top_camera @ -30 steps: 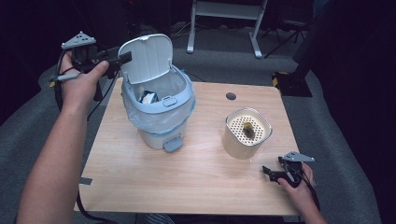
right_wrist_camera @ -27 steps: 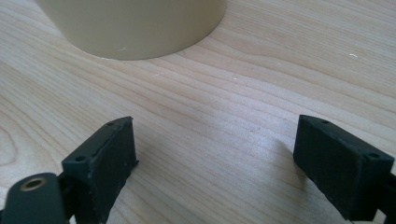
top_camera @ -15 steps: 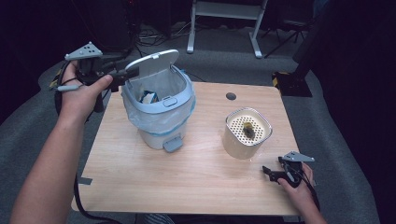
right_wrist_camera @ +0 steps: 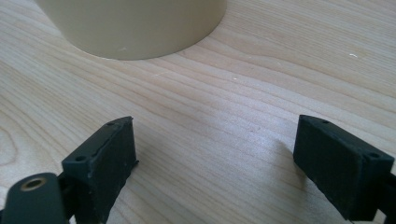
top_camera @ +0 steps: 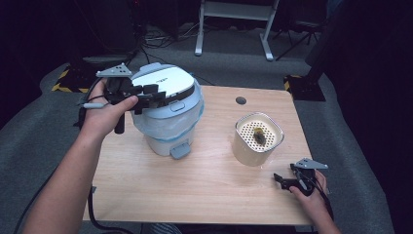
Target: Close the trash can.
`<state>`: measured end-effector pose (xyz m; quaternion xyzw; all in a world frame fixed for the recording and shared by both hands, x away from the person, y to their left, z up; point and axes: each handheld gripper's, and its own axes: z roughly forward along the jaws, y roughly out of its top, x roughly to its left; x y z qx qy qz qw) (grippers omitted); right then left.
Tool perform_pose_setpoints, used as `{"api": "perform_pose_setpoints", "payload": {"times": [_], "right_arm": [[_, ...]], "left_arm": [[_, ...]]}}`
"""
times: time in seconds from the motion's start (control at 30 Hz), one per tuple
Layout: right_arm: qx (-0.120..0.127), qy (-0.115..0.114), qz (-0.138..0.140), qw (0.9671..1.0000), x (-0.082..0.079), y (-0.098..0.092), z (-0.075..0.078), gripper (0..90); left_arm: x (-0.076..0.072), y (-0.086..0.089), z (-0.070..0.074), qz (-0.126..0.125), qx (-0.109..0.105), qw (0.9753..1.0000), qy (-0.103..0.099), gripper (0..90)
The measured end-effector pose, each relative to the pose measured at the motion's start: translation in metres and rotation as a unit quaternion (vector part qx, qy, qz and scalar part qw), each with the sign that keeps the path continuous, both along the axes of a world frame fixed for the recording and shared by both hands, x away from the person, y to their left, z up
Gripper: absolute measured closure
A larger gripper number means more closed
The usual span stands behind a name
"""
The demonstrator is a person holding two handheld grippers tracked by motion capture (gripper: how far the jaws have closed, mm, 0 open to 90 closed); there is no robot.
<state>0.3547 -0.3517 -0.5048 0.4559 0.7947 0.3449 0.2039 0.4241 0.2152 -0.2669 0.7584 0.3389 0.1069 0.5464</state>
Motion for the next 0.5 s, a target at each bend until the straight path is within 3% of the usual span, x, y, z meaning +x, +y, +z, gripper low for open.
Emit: {"api": "perform_pose_setpoints", "payload": {"times": [0.1, 0.2, 0.5], "right_arm": [[0.000, 0.000, 0.000, 1.0000, 0.000, 0.000, 0.000, 13.0], [0.000, 0.000, 0.000, 1.0000, 0.000, 0.000, 0.000, 13.0], [0.000, 0.000, 0.000, 1.0000, 0.000, 0.000, 0.000, 13.0]], "left_arm": [[0.004, -0.007, -0.003, -0.004, -0.001, 0.9999, 0.015, 57.4], [0.008, -0.013, -0.005, 0.002, 0.010, 0.9998, 0.016, 59.6], [0.013, -0.024, -0.007, 0.040, 0.064, 0.9970, -0.016, 74.4]]}}
